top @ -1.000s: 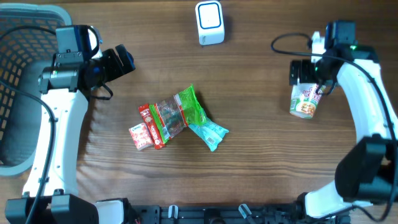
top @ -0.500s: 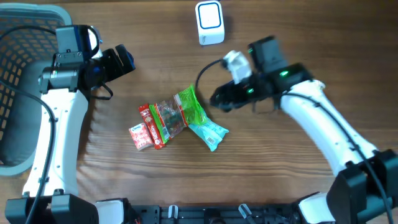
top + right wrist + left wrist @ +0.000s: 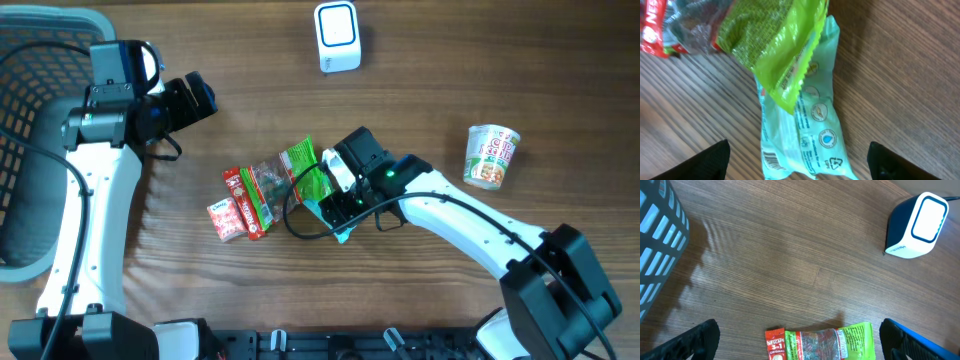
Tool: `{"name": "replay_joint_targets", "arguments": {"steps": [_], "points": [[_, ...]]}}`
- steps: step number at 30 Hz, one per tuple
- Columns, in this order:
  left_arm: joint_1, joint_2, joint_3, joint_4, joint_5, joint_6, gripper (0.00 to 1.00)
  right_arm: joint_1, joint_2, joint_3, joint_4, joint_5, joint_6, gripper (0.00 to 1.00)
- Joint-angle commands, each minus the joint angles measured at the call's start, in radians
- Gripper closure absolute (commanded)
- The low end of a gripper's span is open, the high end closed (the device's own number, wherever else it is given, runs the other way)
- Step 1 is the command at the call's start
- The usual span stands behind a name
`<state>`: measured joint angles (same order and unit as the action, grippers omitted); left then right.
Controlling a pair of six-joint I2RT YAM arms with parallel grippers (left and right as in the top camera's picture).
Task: Scan the item barcode
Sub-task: 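Grasp the light green snack bag with the right gripper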
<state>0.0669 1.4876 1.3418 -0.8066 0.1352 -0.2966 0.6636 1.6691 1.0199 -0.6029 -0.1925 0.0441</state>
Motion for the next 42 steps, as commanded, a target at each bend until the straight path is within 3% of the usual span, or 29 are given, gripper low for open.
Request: {"name": "replay_joint_targets", "arguments": {"steps": [1,3,5,7,10,13,19,23,27,34,36,37,38,40,42], "points": [[0.007,-0.006,0.006,0.003,-0.003,0.013,0.0,0.003,0.029,-0.035,0.057,0.038,-0.021,0.23],[0.007,-0.006,0.006,0.003,-0.003,0.013,0.0,0.003,0.042,-0.071,0.122,0.043,-0.021,0.3],[0.007,-0.006,0.006,0.003,-0.003,0.013,0.0,0.003,0.043,-0.097,0.131,0.044,-0.021,0.49],[0.007,-0.006,0.006,0.003,-0.003,0.013,0.0,0.002,0.043,-0.119,0.12,0.052,-0.019,0.51],[0.007,-0.006,0.006,0.003,-0.003,0.013,0.0,-0.025,0.043,-0.13,0.042,0.229,0.075,0.55],[0.007,-0.006,0.006,0.003,-0.003,0.013,0.0,-0.093,0.04,-0.13,-0.021,0.273,0.112,0.53],[0.007,-0.006,0.006,0.003,-0.003,0.013,0.0,-0.25,0.039,-0.093,-0.034,-0.056,-0.044,0.4],[0.007,-0.006,0.006,0.003,-0.003,0.013,0.0,-0.312,0.039,-0.09,-0.02,-0.084,-0.045,0.27],[0.007,-0.006,0.006,0.003,-0.003,0.013,0.0,-0.347,0.039,-0.09,0.007,-0.241,-0.125,0.28],[0.007,-0.006,0.006,0.003,-0.003,0.013,0.0,-0.349,0.04,-0.139,0.048,-0.249,-0.187,0.34],[0.007,-0.006,0.006,0.003,-0.003,0.013,0.0,-0.349,0.042,-0.175,0.106,-0.249,-0.192,0.41],[0.007,-0.006,0.006,0.003,-0.003,0.013,0.0,-0.349,0.042,-0.198,0.159,-0.249,-0.167,0.5],[0.007,-0.006,0.006,0.003,-0.003,0.013,0.0,-0.349,0.042,-0.204,0.183,-0.249,-0.147,0.69],[0.007,-0.006,0.006,0.003,-0.003,0.013,0.0,-0.349,0.042,-0.204,0.182,-0.251,-0.146,0.96],[0.007,-0.006,0.006,0.003,-0.003,0.013,0.0,-0.351,0.036,-0.189,0.166,-0.305,-0.15,0.96]]}}
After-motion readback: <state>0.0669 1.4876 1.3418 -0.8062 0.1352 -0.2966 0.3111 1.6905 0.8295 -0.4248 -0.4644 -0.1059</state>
